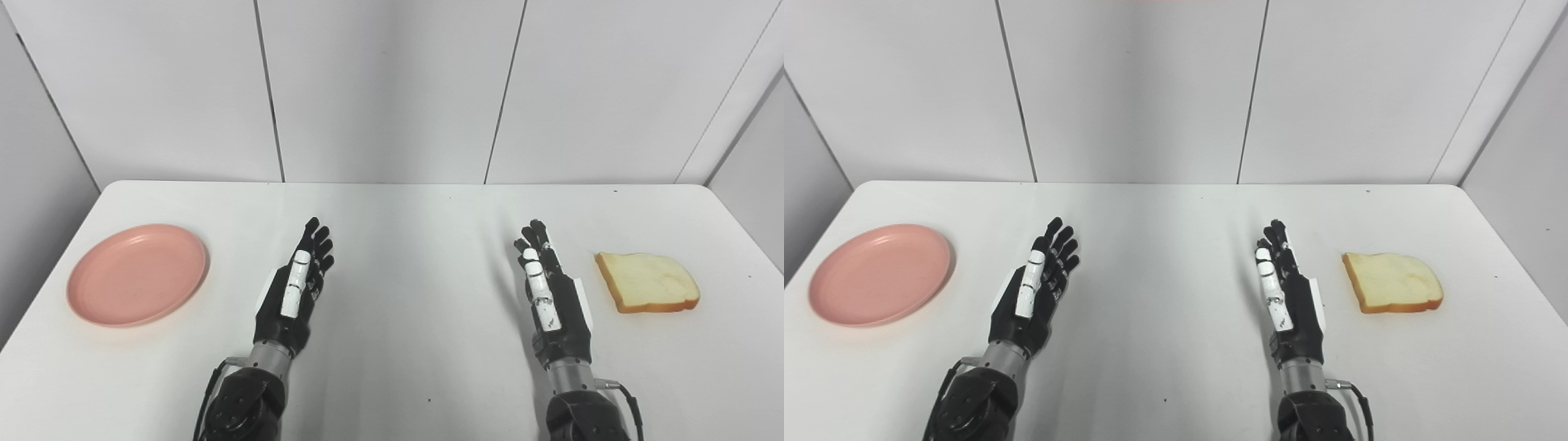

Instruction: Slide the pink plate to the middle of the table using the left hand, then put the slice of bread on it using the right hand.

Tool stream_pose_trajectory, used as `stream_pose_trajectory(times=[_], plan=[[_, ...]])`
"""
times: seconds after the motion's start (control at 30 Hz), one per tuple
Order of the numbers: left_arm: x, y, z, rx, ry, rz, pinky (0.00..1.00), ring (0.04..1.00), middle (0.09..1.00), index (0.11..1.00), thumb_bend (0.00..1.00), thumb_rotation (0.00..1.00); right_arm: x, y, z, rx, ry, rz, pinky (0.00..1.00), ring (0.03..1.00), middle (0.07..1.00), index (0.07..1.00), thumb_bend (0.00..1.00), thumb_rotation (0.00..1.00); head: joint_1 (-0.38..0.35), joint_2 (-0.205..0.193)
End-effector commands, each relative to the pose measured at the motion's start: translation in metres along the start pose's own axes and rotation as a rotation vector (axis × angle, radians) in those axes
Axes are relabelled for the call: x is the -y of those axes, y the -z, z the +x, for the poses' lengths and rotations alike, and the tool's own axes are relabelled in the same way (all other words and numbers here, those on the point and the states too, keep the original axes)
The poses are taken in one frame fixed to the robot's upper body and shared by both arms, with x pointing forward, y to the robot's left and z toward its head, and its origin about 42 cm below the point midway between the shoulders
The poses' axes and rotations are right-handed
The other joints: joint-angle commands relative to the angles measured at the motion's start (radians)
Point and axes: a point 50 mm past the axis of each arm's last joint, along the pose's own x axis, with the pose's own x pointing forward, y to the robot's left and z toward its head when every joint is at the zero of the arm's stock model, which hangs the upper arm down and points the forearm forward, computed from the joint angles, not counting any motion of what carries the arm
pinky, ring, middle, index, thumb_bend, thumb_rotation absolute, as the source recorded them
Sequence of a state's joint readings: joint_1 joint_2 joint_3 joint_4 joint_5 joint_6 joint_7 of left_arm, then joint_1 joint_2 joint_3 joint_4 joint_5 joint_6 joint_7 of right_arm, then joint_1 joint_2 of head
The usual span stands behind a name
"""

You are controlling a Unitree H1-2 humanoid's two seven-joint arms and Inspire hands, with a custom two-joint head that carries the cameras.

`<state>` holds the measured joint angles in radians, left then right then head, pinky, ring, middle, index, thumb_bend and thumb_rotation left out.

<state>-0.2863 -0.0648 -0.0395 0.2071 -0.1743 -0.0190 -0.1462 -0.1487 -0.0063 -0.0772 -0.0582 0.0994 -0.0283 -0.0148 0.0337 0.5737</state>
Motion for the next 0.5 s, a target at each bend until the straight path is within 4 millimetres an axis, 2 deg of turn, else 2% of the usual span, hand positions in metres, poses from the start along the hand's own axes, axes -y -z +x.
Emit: stream_pose_trajectory(times=[0.0, 0.47], plan=[[0.0053, -0.0148, 0.0076, 0.053, 0.025, 0.01, 1.0, 1.0, 1.0, 0.991, 0.69, 0.92, -0.006, -0.0173, 0.0102, 0.068, -0.017, 0.004, 0.99, 0.937, 0.952, 0.957, 0.62, 0.79, 0.0, 0.002], [0.0065, -0.0153, 0.0068, 0.058, 0.025, 0.007, 1.0, 1.0, 1.0, 0.993, 0.69, 0.93, -0.0073, -0.0159, 0.0111, 0.042, -0.037, 0.002, 0.99, 0.939, 0.95, 0.956, 0.62, 0.8, -0.002, -0.002]])
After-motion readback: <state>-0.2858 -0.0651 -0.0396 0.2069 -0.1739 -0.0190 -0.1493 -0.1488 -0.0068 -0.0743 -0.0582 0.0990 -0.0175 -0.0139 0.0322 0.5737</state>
